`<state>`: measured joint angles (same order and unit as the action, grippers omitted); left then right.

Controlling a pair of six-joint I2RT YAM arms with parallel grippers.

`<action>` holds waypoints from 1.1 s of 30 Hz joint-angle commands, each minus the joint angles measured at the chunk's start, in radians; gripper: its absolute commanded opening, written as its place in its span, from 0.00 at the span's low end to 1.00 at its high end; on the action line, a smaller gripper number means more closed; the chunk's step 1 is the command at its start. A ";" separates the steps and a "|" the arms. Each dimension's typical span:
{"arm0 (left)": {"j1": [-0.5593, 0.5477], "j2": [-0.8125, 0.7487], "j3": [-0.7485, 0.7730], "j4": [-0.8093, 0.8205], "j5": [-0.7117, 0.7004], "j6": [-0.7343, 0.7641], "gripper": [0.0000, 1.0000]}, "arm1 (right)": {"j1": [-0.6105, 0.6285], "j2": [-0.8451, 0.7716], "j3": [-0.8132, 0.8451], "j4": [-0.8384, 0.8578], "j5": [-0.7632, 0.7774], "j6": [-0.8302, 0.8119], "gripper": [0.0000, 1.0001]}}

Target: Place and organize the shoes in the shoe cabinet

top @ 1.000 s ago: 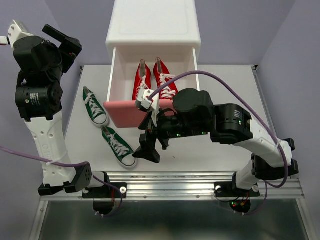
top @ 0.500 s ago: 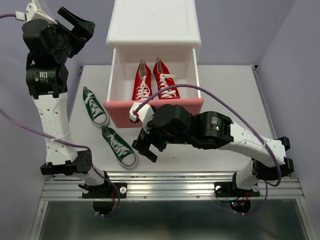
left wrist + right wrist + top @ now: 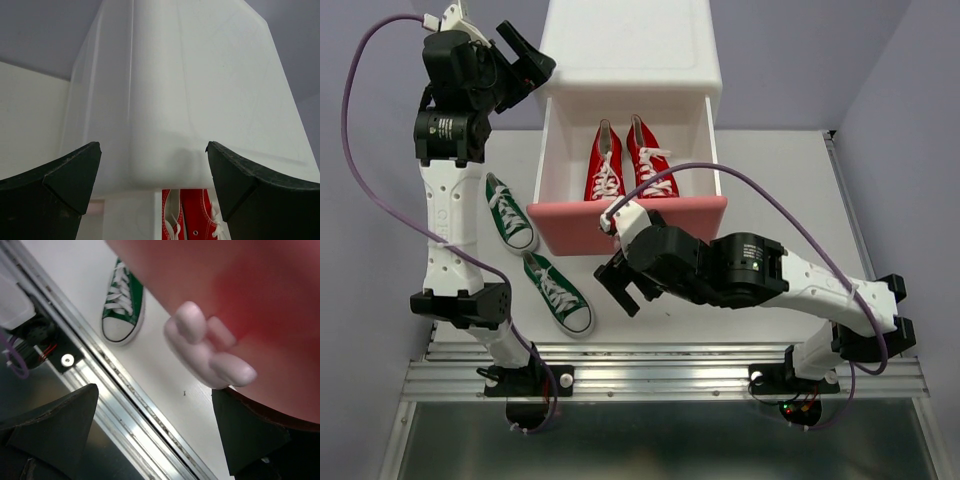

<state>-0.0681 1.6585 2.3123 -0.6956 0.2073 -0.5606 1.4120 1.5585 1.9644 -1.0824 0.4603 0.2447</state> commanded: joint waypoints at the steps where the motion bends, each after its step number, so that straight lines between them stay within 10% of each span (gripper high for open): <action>1: 0.002 0.004 0.052 0.041 -0.003 0.041 0.99 | -0.010 0.011 0.045 -0.014 0.217 0.120 1.00; 9: -0.021 -0.002 -0.030 0.041 -0.045 0.067 0.98 | -0.010 0.083 0.122 0.024 0.449 0.257 0.97; 19: -0.048 -0.003 -0.119 0.076 -0.026 0.064 0.60 | -0.010 0.098 0.111 0.128 0.549 0.396 0.40; 33: -0.050 -0.108 -0.359 0.168 -0.025 0.050 0.46 | -0.010 0.160 0.160 0.252 0.759 0.421 0.24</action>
<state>-0.1040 1.5536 2.0201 -0.3962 0.1432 -0.5434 1.4204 1.7229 2.0789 -0.9554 1.0035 0.6003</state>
